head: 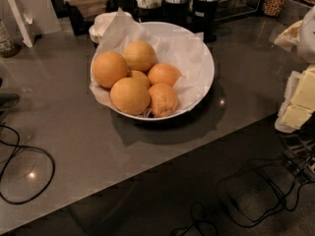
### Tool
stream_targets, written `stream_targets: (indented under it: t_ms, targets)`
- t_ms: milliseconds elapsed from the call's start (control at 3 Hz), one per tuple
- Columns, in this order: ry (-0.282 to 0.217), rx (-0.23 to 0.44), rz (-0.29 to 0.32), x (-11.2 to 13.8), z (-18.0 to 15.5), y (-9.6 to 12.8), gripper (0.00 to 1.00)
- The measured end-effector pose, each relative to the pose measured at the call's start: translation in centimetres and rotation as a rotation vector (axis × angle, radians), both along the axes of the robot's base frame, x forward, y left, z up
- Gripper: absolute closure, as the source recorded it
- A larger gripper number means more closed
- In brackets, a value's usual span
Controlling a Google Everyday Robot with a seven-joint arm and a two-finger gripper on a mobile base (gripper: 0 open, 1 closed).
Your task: Pick orange from white bowl
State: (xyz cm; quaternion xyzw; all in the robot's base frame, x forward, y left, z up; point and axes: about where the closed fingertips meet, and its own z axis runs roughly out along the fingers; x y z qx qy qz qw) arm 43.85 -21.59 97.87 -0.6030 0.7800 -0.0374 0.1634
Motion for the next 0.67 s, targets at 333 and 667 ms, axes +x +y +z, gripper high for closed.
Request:
stream_targets:
  t_ms: [333, 667]
  targets:
    - [-0.003, 0.008, 0.007, 0.2, 0.1, 0.3, 0.00]
    - [0.006, 0.095, 0.093, 0.8, -0.3, 2.1, 0.00]
